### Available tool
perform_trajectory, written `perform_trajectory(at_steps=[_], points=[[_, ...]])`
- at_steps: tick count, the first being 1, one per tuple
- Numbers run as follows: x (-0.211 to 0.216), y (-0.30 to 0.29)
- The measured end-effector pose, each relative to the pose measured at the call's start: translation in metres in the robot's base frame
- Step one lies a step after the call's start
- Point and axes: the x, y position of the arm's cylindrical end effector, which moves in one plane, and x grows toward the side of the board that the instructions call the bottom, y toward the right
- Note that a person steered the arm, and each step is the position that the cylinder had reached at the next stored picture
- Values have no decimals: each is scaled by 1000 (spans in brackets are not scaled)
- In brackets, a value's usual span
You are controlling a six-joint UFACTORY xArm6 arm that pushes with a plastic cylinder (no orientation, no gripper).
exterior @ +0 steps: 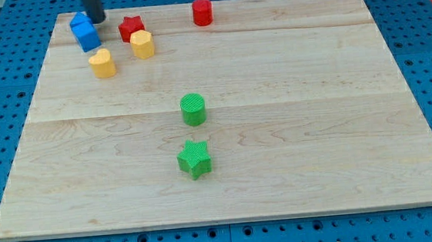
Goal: Place the red blocks above the green circle to form a line
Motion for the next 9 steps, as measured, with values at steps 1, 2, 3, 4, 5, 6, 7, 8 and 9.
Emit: perform_trajectory(at_steps=[1,2,3,4,5,6,7,8,9], points=[[18,53],[24,128],[41,160],[46,155],[42,142],[42,87],[59,87],[77,133],[85,157]])
